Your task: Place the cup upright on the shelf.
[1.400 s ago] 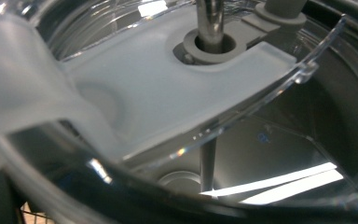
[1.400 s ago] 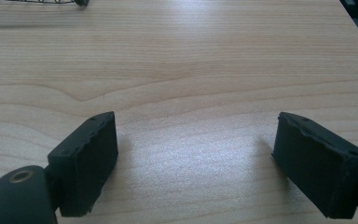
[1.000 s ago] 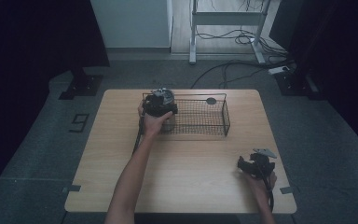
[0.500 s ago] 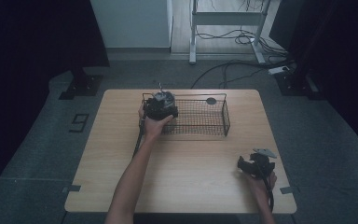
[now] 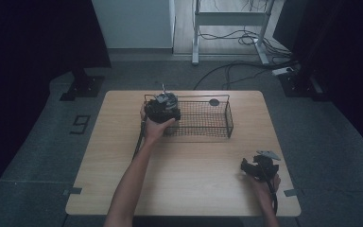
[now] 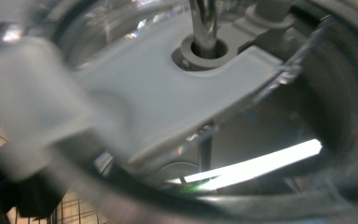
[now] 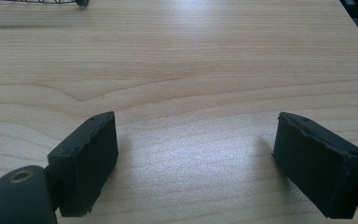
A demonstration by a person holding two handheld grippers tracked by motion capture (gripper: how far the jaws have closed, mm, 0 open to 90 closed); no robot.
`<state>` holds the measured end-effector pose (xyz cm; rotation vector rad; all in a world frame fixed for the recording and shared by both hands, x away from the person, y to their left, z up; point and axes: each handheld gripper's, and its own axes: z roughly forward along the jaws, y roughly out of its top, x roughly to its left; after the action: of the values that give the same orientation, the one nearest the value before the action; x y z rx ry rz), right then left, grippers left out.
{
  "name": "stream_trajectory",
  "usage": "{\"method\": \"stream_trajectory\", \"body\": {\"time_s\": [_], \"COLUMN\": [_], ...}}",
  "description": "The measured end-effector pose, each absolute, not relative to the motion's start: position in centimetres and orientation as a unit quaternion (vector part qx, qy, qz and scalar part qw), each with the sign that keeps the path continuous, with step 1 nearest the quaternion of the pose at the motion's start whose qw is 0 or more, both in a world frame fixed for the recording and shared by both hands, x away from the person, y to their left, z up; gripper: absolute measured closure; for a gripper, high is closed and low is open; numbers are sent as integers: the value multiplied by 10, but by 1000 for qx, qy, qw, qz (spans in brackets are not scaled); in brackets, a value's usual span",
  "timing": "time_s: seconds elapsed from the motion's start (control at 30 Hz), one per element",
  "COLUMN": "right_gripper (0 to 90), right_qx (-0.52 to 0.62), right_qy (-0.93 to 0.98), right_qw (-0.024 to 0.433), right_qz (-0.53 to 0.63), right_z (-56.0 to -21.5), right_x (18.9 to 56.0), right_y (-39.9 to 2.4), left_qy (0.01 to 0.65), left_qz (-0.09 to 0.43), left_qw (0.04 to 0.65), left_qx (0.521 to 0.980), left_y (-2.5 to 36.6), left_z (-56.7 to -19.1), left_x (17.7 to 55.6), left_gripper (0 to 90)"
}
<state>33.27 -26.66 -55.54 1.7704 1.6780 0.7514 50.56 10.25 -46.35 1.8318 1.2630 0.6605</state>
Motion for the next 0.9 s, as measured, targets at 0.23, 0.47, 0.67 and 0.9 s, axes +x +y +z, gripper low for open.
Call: {"method": "stream_trajectory", "body": {"time_s": [0.23,0.47,0.67,0.9], "right_gripper": [134,134,133,133], "right_qx": [664,664,664,664], "right_qy": [629,629,629,629], "right_qw": [290,291,291,291], "right_qz": [282,282,282,282], "right_z": [-555,-556,-555,-556], "right_x": [333,333,333,333], "right_y": [-267,-266,-266,-266], "left_qy": [501,490,471,470], "left_qz": [261,268,284,288], "left_qw": [415,419,429,437], "left_qx": [713,716,716,711], "left_y": [111,118,123,133], "left_z": [-452,-439,-428,-420], "left_x": [500,489,474,458], "left_gripper": [0,0,0,0]}}
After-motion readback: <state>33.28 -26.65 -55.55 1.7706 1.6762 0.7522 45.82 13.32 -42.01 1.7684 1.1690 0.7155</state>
